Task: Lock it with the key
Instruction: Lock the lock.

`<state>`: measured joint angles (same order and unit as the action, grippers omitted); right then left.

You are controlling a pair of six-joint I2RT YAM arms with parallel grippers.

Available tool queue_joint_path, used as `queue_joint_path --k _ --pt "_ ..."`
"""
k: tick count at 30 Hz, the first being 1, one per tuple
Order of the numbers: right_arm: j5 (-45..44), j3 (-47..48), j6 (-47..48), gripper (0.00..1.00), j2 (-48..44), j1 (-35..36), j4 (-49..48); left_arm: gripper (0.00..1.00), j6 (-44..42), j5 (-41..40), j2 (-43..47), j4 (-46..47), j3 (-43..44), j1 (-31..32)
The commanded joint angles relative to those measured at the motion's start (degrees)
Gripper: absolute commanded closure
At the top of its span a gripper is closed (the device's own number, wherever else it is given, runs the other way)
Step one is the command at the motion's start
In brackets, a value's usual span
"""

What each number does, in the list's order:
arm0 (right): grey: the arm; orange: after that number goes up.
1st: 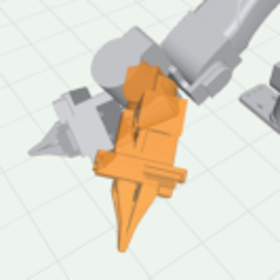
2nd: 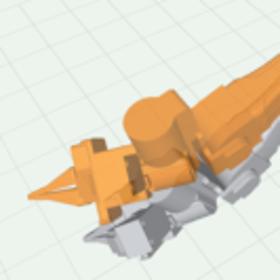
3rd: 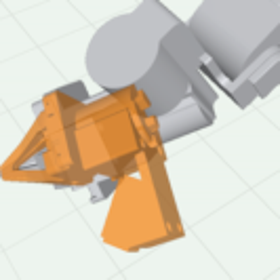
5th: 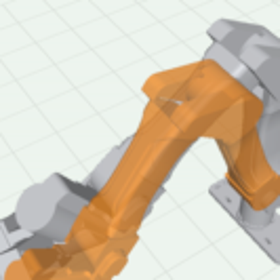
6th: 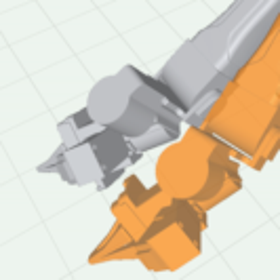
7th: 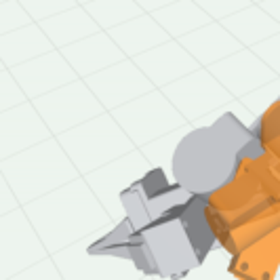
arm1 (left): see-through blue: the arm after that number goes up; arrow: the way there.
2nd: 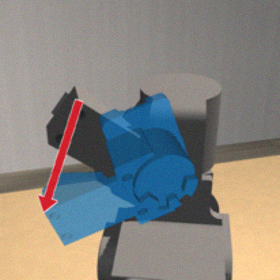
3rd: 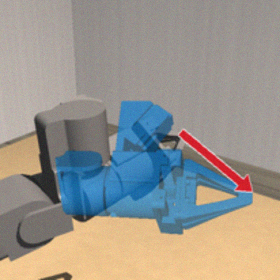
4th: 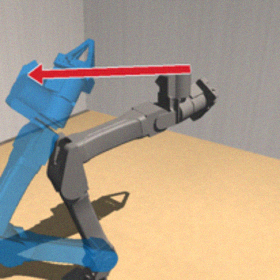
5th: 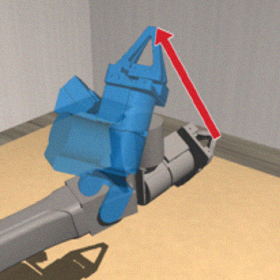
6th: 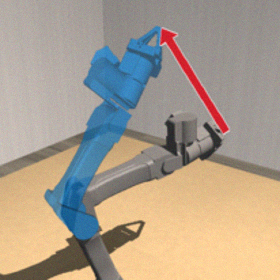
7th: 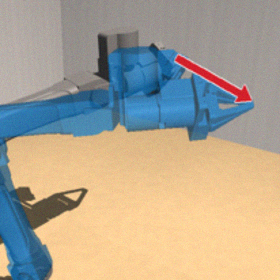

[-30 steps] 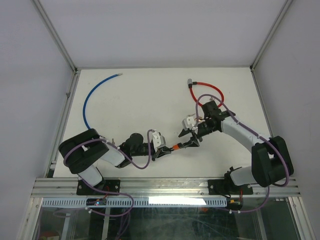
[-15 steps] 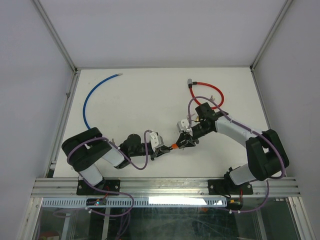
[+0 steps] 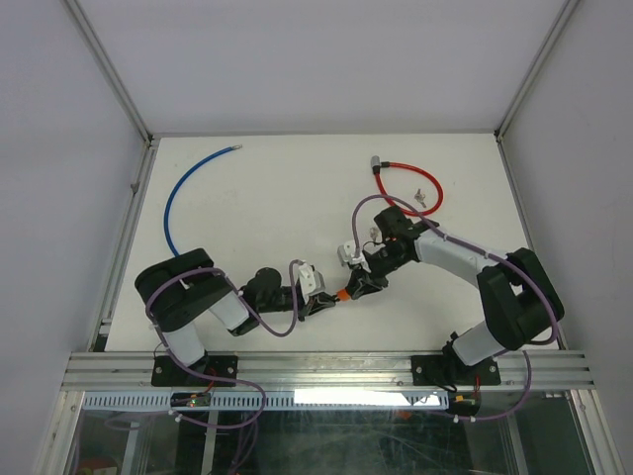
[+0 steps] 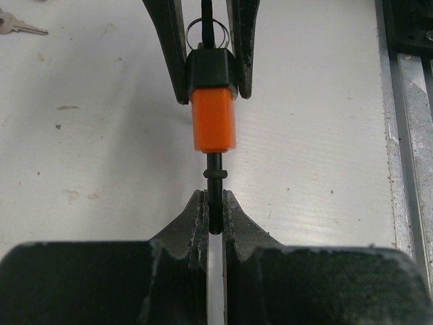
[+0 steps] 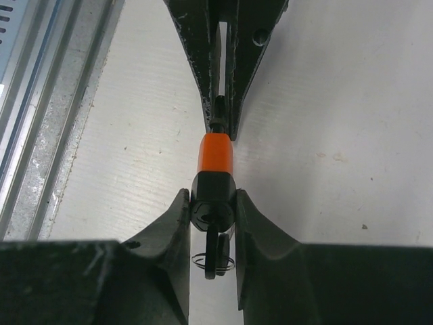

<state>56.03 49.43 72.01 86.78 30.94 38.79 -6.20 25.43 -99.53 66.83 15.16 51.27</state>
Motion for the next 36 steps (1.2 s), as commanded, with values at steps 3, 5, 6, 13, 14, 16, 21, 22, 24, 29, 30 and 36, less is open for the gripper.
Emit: queue_joint_path --k 3,5,6,13,14,16,21,22,24,29,30,36 --pt "-1.8 1.1 -16.31 1.0 0.34 5.14 -8.9 1.0 0.05 -3.37 -3.27 13.99 1.76 -0.88" --pt "-1.63 1.19 -21.29 1.0 1.35 6.53 -11.18 1.0 0.34 -3.24 -4.67 15.73 1.61 -1.03" --pt "-1.66 1.1 -24.22 1.0 1.82 7.44 -12.71 1.0 0.45 -3.13 -5.19 16.62 1.49 -1.14" --pt "-0.42 0.24 -31.38 1.0 5.57 13.27 -18.32 1.0 1.63 -2.57 -7.71 22.43 -0.55 -2.52" --pt "-0.34 -0.18 -30.83 1.0 5.97 14.05 -18.54 1.0 1.81 -2.19 -8.27 23.68 -0.97 -2.81" --pt "0.35 -1.14 -30.86 1.0 6.05 14.95 -20.94 1.0 2.05 -1.26 -9.24 26.14 -1.66 -3.18" --pt "1.48 -3.23 -32.33 1.0 5.44 15.33 -28.87 1.0 2.07 2.81 -10.59 28.18 -1.98 -4.12" --pt "1.45 -3.47 -32.81 1.0 4.97 15.24 -30.33 1.0 1.96 3.56 -10.56 28.1 -1.97 -4.26" --pt "2.32 -3.74 -33.93 1.0 3.55 15.03 -33.02 1.0 1.77 4.85 -10.69 27.99 -1.91 -4.41" --pt "4.02 -4.2 -37.48 1.0 1.09 15.28 -38.93 1.0 1.7 7.01 -10.61 24.42 -0.2 -4.5" --pt "3.55 -4.05 -37.36 1.0 1.21 15.27 -39.17 1.0 1.78 7.49 -10.6 23.37 0.39 -4.44" --pt "2.27 -3.0 -36.22 1.0 4.81 15.17 -36.74 1.0 2.35 8.11 -10.24 20.44 1.74 -4.5"
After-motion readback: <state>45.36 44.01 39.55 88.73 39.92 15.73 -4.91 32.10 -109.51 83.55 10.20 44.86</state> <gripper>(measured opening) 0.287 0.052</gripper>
